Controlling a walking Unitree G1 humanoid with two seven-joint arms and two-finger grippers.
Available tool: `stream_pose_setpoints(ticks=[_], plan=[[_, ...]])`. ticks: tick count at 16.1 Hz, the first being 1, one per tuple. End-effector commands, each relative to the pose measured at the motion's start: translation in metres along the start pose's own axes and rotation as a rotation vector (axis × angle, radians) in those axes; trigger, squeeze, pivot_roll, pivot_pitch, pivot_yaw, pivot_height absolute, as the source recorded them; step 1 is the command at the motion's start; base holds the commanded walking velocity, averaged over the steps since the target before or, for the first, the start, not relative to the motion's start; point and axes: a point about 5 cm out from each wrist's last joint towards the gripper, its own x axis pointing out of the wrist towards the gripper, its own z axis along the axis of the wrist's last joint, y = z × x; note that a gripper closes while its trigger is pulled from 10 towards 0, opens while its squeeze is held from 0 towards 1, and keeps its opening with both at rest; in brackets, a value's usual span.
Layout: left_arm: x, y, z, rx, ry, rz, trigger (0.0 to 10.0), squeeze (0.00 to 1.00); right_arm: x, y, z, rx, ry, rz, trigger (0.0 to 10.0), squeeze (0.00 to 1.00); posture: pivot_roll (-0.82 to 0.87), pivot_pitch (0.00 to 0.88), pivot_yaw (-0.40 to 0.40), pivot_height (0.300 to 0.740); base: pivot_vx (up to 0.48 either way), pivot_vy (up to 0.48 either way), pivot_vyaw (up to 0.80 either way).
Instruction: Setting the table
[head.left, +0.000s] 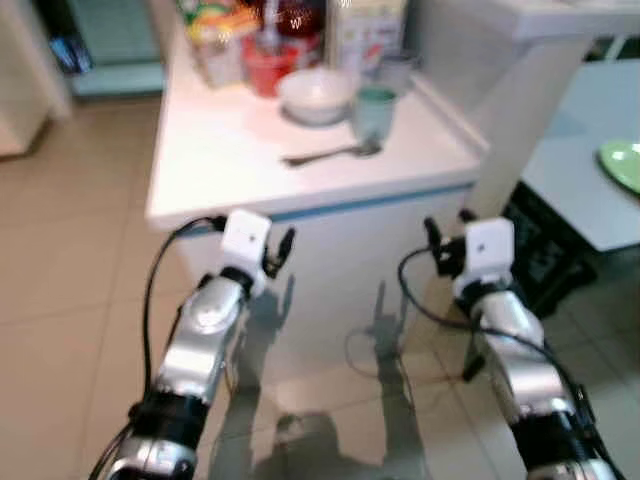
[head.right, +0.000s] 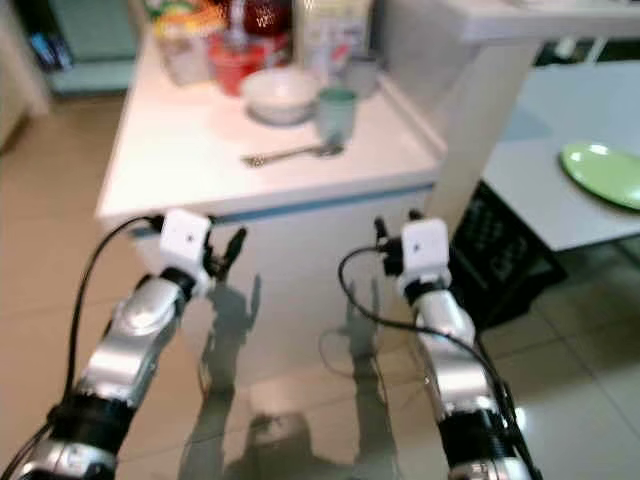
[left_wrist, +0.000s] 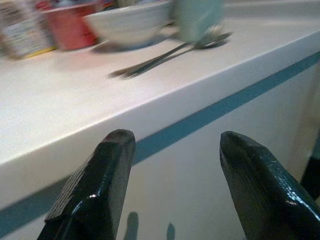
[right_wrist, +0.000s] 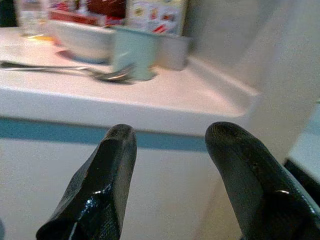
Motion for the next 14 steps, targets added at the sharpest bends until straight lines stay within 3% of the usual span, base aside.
stream_pose_setpoints(ticks=[1,3,10,14], plan=[[0.0043,-0.0056,0.0097,0.015,-0.036,-0.026,10.0,0.00,0.0022,-0.0077,0.0087,-0.019,-0.041,-0.018,10.0,0.00,0.02,0.000,-0.003,0.740,0.469,0.000,0.00],[0.0048,-0.0062,0.0165,0.046,-0.082,-0.033,10.0,0.00,0.0027,-0.0093,0.0086,-0.015,-0.037,-0.027,10.0,0.00,0.02,0.000,-0.002,0.740,0.461,0.000,0.00],[0.0066,-0.0060,0.0169,0.050,-0.080,-0.008,10.0,0.00,0.0012,-0.0066,0.0079,-0.023,-0.037,-0.021,10.0,0.00,0.02,0.000,0.002,0.740,0.000,0.000,0.00],[0.0072,-0.0049,0.0171,0.057,-0.079,0.015,10.0,0.00,0.0005,-0.0057,0.0025,-0.013,-0.005,-0.016,10.0,0.00,0.02,0.000,0.000,0.740,0.444,0.000,0.00]])
